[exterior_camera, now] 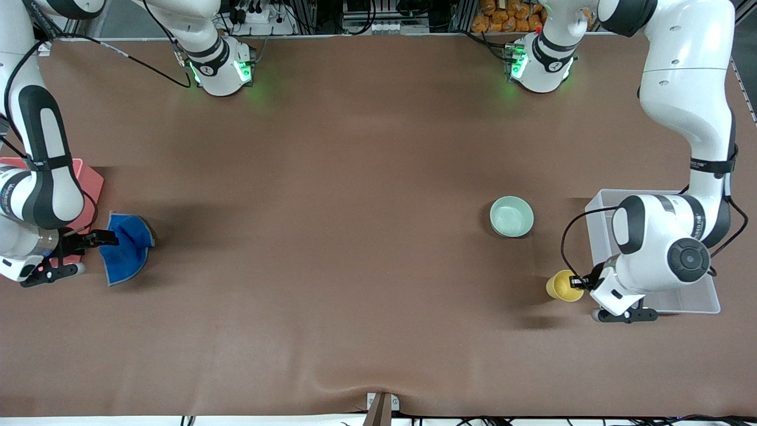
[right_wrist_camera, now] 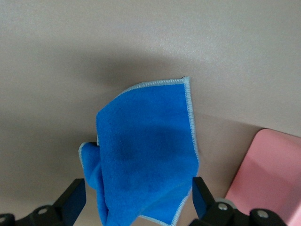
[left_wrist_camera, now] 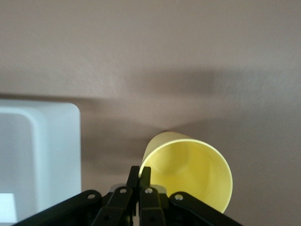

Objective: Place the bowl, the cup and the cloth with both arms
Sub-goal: 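Lift the cup into the clear bin while the right gripper lifts the cloth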

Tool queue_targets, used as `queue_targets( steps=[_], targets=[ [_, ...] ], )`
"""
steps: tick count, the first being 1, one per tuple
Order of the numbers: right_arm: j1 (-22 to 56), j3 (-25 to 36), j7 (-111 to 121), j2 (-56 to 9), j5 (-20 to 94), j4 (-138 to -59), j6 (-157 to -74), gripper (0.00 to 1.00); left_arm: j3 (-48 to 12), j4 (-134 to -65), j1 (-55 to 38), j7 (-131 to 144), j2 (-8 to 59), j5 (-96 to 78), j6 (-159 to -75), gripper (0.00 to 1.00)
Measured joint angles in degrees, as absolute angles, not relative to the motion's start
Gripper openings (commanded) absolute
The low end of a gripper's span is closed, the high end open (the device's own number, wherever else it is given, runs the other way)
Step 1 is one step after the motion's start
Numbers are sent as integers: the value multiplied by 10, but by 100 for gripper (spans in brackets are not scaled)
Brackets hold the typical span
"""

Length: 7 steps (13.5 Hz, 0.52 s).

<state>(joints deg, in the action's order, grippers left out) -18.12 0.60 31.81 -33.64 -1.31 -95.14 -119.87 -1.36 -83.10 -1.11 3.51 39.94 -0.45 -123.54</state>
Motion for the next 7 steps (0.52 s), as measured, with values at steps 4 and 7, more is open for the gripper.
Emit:
queue_targets(
  steps=[4, 7],
  targets=[
    [-190, 6, 320, -347, 20, -983, -1271, 100, -11, -813, 10, 36, 338, -21, -1176, 0],
    [-190, 6, 318, -351, 37, -994, -1270, 100, -11, -790, 46, 32, 312, -21, -1113, 0]
  ],
)
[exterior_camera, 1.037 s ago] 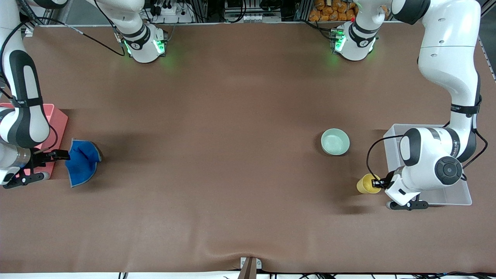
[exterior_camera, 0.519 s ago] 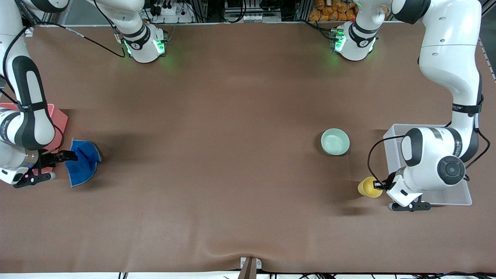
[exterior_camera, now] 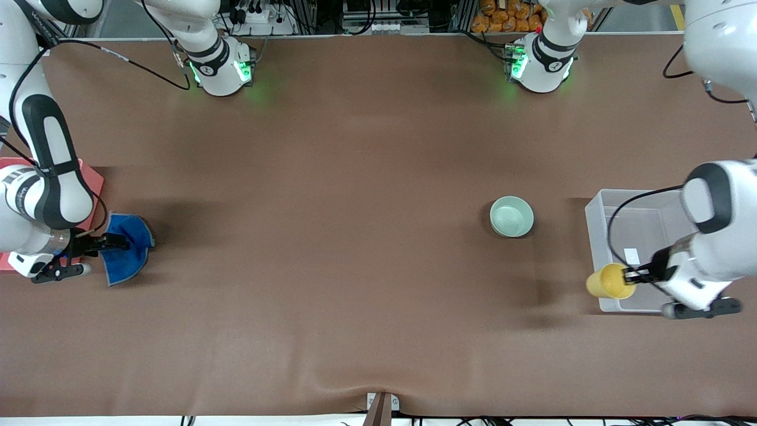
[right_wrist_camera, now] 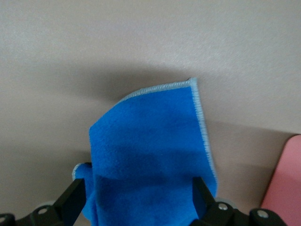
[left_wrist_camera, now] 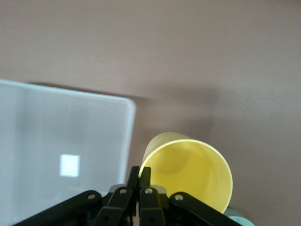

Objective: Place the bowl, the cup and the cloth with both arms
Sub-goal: 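Lift the cup into the clear bin while the right gripper lifts the cloth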

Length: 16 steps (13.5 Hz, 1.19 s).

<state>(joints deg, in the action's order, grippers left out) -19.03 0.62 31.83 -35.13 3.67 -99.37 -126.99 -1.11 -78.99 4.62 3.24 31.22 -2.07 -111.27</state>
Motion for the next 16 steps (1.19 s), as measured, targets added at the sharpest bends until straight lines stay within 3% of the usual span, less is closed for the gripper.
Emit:
queue_targets(
  steps=[6, 7, 8, 9, 10, 16],
  targets=[
    [-205, 7, 323, -352, 95, -1015, -1269, 100, -10, -785, 108, -44, 322, -21, -1107, 0],
    [-205, 7, 327, -352, 108, -1020, -1270, 84, -10, -785, 114, -50, 332, -21, -1107, 0],
    [-206, 7, 330, -352, 113, -1022, -1270, 35, -10, -785, 115, -52, 344, -21, -1107, 0],
    [-206, 7, 331, -352, 115, -1022, -1272, 4, -10, -785, 114, -54, 356, -21, -1108, 0],
    [-207, 7, 331, -352, 116, -1022, -1274, 0, -11, -785, 114, -55, 367, -21, -1108, 0],
    [-209, 7, 332, -352, 121, -1022, -1280, 0, -11, -784, 121, -59, 395, -21, -1119, 0]
  ],
)
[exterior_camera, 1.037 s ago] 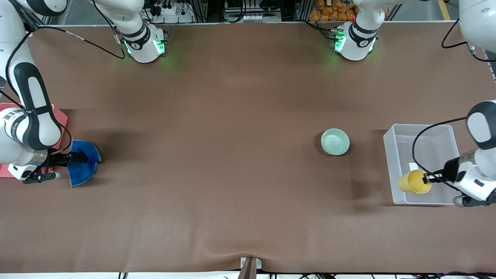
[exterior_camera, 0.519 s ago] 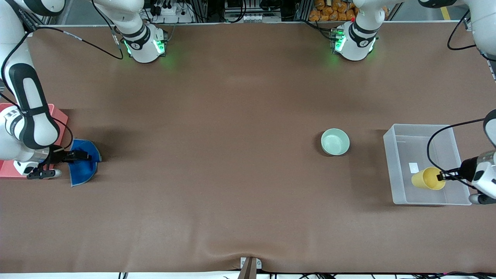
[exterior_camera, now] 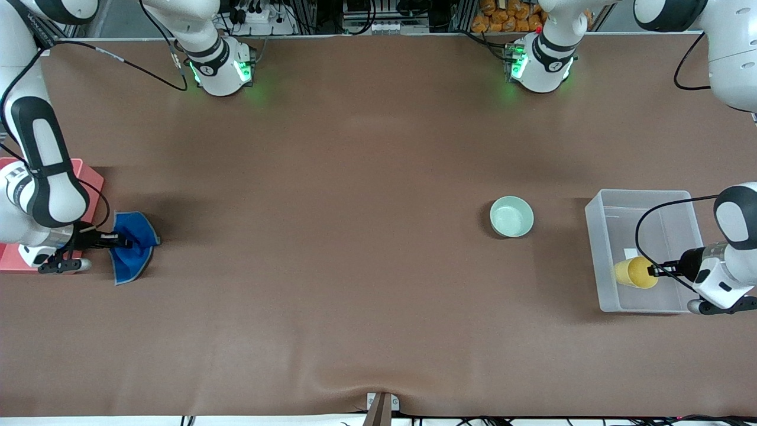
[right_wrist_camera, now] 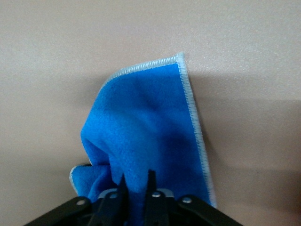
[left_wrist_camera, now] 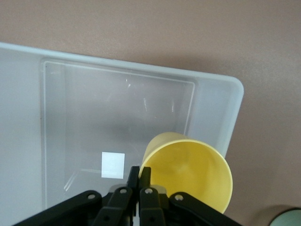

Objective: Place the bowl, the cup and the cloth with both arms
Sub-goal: 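Lift the cup into the clear bin while the right gripper lifts the cloth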

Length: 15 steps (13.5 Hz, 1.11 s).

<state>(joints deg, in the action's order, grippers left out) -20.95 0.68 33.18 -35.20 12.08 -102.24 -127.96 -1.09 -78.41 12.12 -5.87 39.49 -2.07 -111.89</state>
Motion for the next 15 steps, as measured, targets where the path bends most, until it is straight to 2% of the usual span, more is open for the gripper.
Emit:
queue_targets(
  steps=[11, 12, 13, 14, 15],
  targets=[
    [-210, 2, 334, -343, 176, -1005, -1282, 0, -11, -784, 127, -61, 440, -21, -1179, 0],
    [-210, 1, 334, -342, 177, -1004, -1281, 0, -11, -784, 127, -66, 443, -21, -1180, 14],
    [-209, 1, 333, -339, 177, -1003, -1275, 0, -10, -784, 127, -74, 444, -21, -1181, 41],
    [-208, -1, 330, -336, 178, -1002, -1266, 0, -11, -783, 127, -84, 444, -21, -1182, 57],
    [-205, -2, 320, -330, 179, -1001, -1259, 0, -11, -783, 127, -101, 444, -21, -1183, 62]
  ],
)
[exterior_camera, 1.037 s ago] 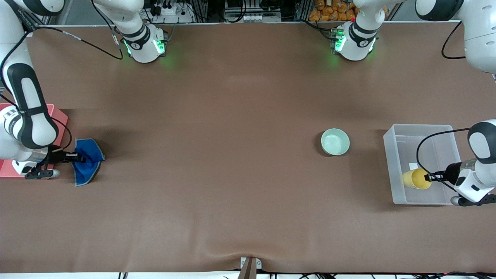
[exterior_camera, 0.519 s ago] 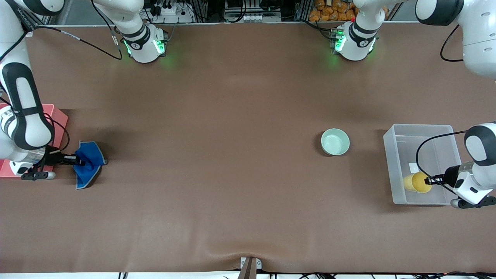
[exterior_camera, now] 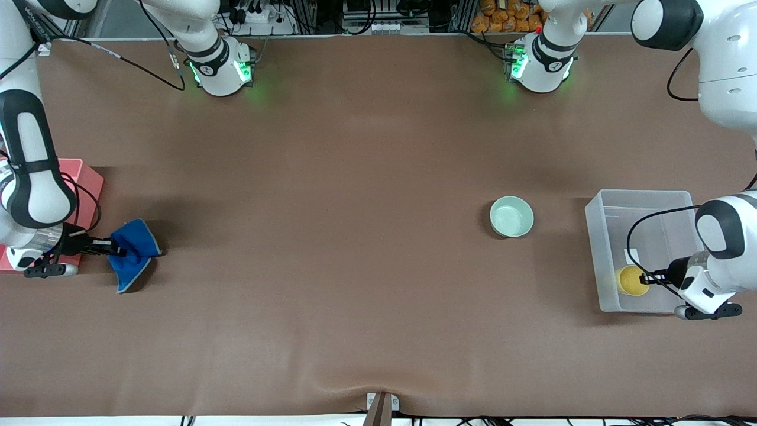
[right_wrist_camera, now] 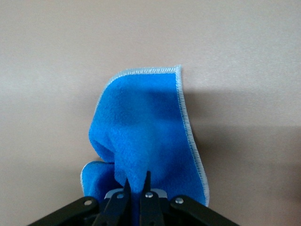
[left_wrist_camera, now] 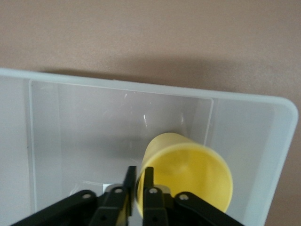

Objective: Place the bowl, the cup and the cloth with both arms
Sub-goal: 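Lift the cup into the clear bin while the right gripper lifts the cloth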

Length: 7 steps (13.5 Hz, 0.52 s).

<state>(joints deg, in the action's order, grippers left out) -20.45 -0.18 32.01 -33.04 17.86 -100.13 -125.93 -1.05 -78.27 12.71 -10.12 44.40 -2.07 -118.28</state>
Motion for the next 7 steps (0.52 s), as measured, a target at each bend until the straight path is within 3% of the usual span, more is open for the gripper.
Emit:
queue_targets(
  steps=[3, 7],
  targets=[
    [-186, -3, 272, -312, 179, -1000, -1238, 0, -10, -778, 127, -138, 444, -21, -1186, 69],
    [-165, -4, 230, -291, 179, -1000, -1220, 0, -9, -764, 128, -140, 416, -20, -1148, 70]
  ],
)
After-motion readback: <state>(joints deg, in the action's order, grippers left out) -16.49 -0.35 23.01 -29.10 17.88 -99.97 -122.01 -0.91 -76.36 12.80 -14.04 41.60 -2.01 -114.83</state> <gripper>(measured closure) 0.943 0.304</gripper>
